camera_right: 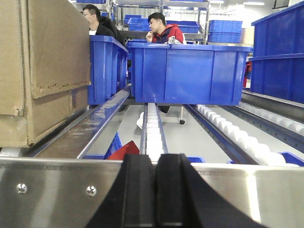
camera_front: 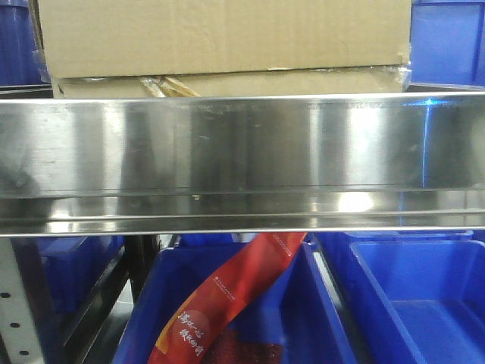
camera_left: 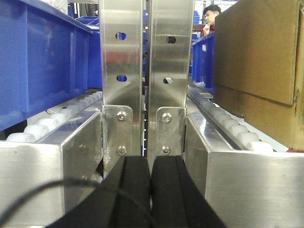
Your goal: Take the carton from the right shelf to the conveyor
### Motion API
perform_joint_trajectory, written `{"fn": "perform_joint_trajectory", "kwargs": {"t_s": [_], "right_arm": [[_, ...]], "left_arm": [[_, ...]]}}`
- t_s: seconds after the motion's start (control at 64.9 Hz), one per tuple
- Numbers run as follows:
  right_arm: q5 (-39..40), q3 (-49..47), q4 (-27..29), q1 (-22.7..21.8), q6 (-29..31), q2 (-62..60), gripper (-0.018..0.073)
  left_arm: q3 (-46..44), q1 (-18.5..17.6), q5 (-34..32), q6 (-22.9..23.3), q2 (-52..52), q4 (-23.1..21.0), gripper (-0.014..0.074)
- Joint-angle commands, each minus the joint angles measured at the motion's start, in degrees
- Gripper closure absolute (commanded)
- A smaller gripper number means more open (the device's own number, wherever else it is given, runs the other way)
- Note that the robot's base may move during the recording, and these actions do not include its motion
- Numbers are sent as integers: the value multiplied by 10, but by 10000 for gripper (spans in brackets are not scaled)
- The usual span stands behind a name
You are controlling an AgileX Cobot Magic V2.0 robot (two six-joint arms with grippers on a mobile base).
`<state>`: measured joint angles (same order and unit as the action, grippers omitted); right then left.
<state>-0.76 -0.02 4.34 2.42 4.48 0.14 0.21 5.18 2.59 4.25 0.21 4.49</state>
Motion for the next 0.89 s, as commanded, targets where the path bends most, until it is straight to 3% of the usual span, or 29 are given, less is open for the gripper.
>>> {"fn": "perform_joint_trajectory", "kwargs": {"t_s": [0.0,0.878], "right_arm": [[12,0,2,1,1,-1,628],[44,0,2,1,1,-1,628]], "left_arm": [[-2,-4,-10,-1,-2,-3,603],[-2,-4,-47,-1,-2,17,603]]}}
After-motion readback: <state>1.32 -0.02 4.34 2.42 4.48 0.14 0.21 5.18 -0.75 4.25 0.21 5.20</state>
